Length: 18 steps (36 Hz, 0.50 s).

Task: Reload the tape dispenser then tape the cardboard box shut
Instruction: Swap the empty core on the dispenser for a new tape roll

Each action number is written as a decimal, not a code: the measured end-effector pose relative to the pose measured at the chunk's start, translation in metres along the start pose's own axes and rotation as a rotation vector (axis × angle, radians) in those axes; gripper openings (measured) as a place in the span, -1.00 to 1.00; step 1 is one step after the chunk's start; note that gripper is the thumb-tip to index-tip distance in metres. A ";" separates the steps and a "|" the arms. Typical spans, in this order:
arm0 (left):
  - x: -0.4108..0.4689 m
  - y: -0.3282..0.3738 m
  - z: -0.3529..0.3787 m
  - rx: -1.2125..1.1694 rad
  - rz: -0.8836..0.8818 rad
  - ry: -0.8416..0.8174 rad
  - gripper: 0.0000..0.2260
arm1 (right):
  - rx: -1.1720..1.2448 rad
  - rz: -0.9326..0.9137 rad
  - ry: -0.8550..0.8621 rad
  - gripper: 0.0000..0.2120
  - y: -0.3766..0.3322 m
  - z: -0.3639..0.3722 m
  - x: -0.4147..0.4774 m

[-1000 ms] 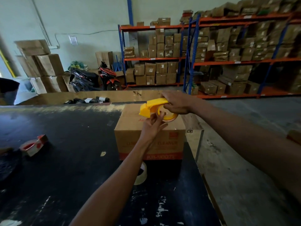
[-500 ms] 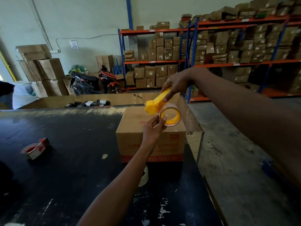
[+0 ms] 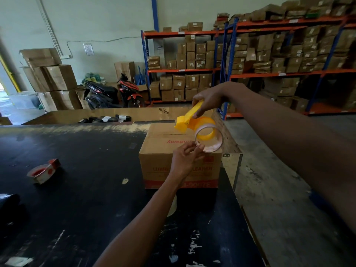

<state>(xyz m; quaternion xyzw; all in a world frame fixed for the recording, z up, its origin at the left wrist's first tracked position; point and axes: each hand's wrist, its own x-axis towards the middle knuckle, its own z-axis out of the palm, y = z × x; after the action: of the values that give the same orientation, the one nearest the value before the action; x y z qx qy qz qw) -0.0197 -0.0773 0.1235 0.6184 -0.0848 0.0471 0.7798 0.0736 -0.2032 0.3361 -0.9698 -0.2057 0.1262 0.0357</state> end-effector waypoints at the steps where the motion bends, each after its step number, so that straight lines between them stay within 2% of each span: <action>1: -0.003 -0.003 -0.001 -0.001 -0.010 -0.010 -0.71 | 0.011 0.004 -0.003 -0.43 0.001 0.000 0.000; 5: -0.021 -0.027 -0.005 0.021 -0.077 -0.056 -0.73 | 0.019 0.011 -0.004 -0.46 0.002 0.003 0.001; 9: -0.039 -0.075 -0.015 0.170 -0.293 -0.112 -0.71 | 0.063 0.028 -0.003 -0.54 0.005 0.005 0.005; 14: -0.054 -0.141 -0.025 0.415 -0.586 -0.095 -0.66 | 0.078 0.011 0.048 -0.30 0.006 0.011 0.013; 18: -0.054 -0.164 -0.024 0.517 -0.688 -0.012 -0.58 | 0.026 -0.020 0.061 -0.32 0.007 0.017 0.018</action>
<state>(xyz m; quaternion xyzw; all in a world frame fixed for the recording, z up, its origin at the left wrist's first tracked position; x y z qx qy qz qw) -0.0418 -0.0904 -0.0488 0.7862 0.1364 -0.1994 0.5688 0.0877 -0.2015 0.3145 -0.9705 -0.2127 0.0991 0.0559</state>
